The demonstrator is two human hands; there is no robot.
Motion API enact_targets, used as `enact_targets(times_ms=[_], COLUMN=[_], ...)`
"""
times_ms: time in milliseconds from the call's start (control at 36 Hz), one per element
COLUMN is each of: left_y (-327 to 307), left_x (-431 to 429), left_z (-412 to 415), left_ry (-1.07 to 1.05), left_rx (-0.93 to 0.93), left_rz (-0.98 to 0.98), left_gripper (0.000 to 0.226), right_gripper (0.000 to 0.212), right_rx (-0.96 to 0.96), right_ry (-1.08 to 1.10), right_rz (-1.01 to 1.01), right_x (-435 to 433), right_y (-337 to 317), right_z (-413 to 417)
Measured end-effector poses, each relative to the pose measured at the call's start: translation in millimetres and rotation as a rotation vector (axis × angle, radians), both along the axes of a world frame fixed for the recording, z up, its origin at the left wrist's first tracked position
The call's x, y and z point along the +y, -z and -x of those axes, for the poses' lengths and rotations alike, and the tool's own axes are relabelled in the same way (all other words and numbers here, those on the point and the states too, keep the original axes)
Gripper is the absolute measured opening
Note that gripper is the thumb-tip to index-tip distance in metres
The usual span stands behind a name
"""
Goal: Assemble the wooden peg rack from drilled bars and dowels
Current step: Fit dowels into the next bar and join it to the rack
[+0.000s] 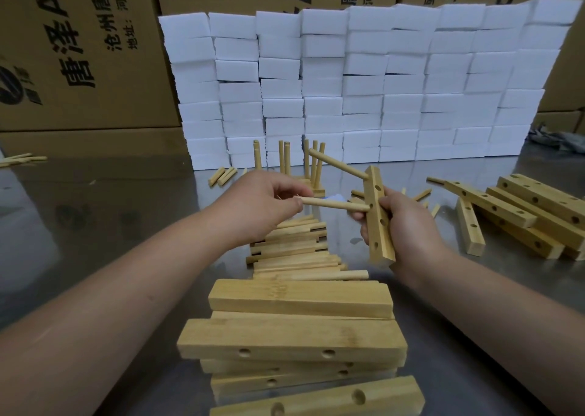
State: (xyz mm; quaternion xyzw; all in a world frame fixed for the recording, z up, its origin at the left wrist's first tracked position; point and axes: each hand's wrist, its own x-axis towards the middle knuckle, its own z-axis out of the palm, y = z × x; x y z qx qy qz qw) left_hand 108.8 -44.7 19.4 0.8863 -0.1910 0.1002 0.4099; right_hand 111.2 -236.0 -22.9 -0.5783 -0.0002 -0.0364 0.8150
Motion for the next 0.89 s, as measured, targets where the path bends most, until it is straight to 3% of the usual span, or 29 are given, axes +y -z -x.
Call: enact_targets(times_ms=[194,389,639,889], left_y=[1,1,0,-3], left_x=[-5,-8,-11,-14], left_z=[3,6,9,13], left_ry=[0.017,0.004,0.014,0.023], left_rx=[-0.059,-0.117,-0.093,-0.099], left_rz=[-0.167,-0.259,-0.231,-0.218], left_gripper=[0.013,0.018,0.011,0.018], right_gripper=[0.033,0.036,0.033,0.030], right_rx=[-0.064,-0.125,-0.140,-0.173], right_ry=[-0.011,-0.036,0.004,0.049], right_rz=[0.092,0.156,0.240,0.312], right_x=[7,8,8,10], right_y=[-1,-1,-3,-3], right_z=[6,7,9,13])
